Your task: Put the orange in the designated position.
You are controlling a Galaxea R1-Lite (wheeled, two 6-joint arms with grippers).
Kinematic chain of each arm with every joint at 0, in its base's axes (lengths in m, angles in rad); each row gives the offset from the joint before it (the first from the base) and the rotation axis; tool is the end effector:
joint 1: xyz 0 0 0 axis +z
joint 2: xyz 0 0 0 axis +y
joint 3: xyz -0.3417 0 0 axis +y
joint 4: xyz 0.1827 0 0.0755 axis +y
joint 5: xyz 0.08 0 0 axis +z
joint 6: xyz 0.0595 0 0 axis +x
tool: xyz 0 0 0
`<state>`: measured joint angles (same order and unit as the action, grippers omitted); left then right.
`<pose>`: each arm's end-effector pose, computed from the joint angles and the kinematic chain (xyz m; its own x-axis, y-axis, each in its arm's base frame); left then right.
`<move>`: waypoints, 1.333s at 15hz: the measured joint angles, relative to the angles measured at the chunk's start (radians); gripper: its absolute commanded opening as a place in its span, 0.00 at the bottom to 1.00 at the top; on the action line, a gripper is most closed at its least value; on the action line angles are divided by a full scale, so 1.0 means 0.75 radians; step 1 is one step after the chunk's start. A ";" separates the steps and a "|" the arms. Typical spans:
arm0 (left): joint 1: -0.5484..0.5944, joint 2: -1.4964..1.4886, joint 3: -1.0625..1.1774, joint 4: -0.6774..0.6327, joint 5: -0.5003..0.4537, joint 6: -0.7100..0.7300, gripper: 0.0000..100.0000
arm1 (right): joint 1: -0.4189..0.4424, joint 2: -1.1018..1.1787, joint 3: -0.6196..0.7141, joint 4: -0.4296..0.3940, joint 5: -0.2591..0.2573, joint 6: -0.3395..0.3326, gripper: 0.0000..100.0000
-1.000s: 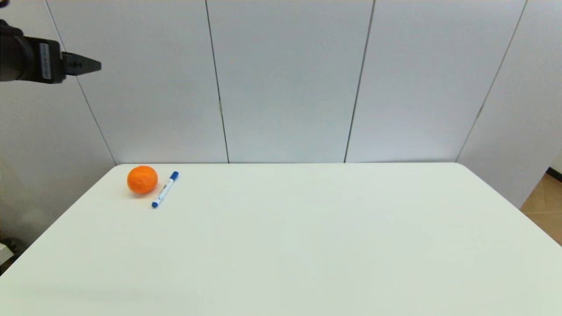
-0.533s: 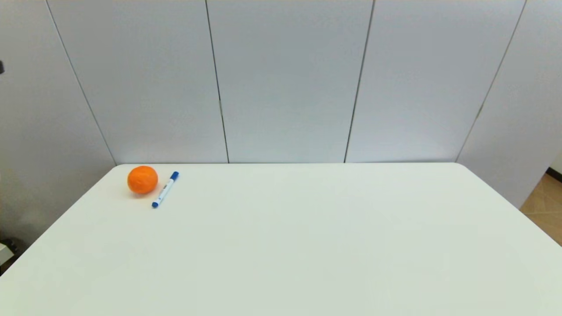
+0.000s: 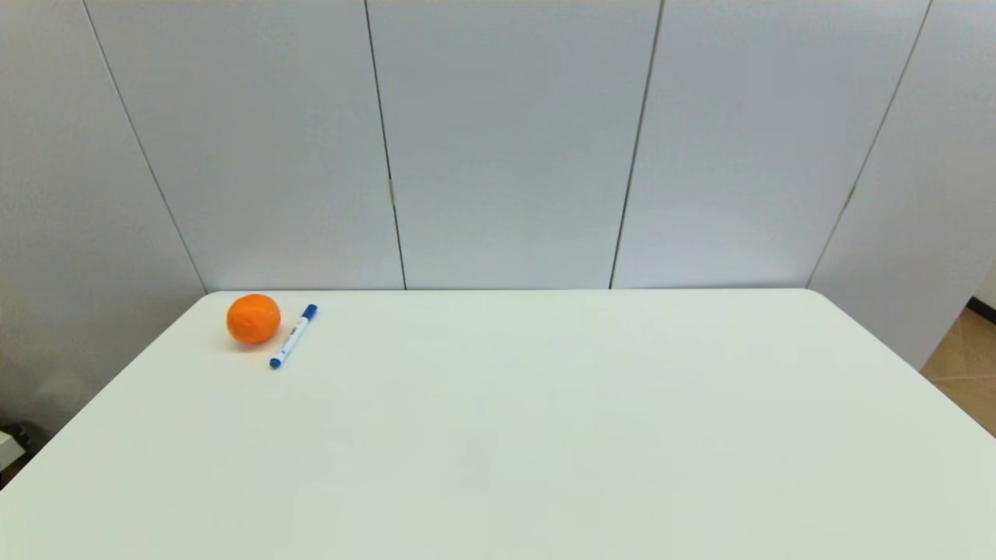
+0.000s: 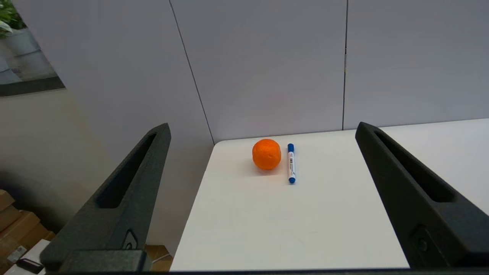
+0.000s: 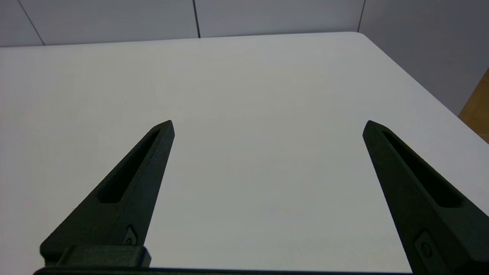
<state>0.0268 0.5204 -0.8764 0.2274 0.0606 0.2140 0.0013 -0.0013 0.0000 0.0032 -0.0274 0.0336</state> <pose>-0.0134 0.0032 0.3222 0.9879 0.0871 0.1280 -0.1120 0.9727 0.2030 -0.0196 -0.0017 0.0750 0.9997 -0.0261 -0.0019 0.0261 0.9991 0.0335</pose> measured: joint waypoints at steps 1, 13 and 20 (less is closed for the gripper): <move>0.000 -0.049 0.036 0.000 0.000 0.001 1.00 | 0.000 0.000 0.000 -0.001 0.000 0.000 1.00; 0.004 -0.451 0.268 0.090 0.002 0.006 1.00 | 0.000 0.000 0.000 0.000 0.000 0.000 1.00; -0.024 -0.668 0.405 0.200 0.022 -0.010 1.00 | 0.000 0.000 0.000 0.000 0.000 0.000 1.00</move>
<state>0.0085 0.0196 -0.5730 0.3774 0.0774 0.2068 0.0013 -0.0013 0.0000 0.0032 -0.0272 0.0336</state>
